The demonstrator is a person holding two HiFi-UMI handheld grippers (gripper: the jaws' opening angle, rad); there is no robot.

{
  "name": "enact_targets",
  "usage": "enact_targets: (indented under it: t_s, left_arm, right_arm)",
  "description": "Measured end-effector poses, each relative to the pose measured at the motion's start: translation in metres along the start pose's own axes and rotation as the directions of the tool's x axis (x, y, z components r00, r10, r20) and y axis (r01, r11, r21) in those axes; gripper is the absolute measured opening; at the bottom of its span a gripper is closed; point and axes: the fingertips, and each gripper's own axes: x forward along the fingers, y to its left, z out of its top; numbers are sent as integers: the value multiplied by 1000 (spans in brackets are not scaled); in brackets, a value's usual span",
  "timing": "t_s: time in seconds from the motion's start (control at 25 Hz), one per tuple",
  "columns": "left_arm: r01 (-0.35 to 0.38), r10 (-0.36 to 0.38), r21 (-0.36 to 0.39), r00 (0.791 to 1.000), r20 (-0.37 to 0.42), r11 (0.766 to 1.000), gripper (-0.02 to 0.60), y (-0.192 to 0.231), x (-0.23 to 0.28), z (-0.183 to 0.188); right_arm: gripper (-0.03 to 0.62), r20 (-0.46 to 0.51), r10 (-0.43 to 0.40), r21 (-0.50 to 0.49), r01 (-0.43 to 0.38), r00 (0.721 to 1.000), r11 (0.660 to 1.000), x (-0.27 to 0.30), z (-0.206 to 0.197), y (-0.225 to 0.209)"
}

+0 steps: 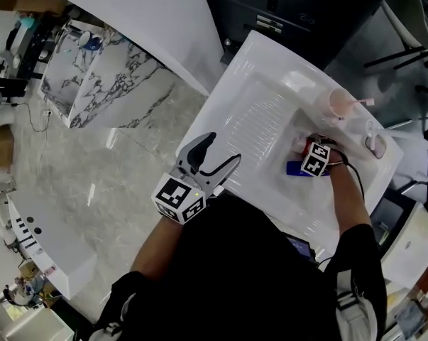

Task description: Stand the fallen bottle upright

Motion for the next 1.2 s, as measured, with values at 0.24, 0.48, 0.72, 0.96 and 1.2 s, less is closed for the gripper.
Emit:
enact_targets:
  t_s: [0.24,0.48,0.72,0.96,1.2]
  left_arm:
    - [-15,15,5,1000,-1,1000,334,1,-5,-4]
    - [-10,10,2,1000,-3,1000,334,-5,-9,-8]
    - [5,-5,-1,1000,10,1000,334,-16,-10,-7]
    - [36,-36,16,999,36,999,334,-38,-9,0]
    - [29,-30,13,997,64,999,333,-42,-16,1]
  right_arm:
    - [304,-7,46,11,-46,999,999,3,0,-1]
    - [298,47,-40,-4,41,998,999,-4,5,-1]
    - [296,261,-189,120,162,947,979,-47,44,2]
    - [296,376,-299,272,203,877,940,-88,55,2]
    - [296,478,-384,499,115,790,859,-127,55,-3]
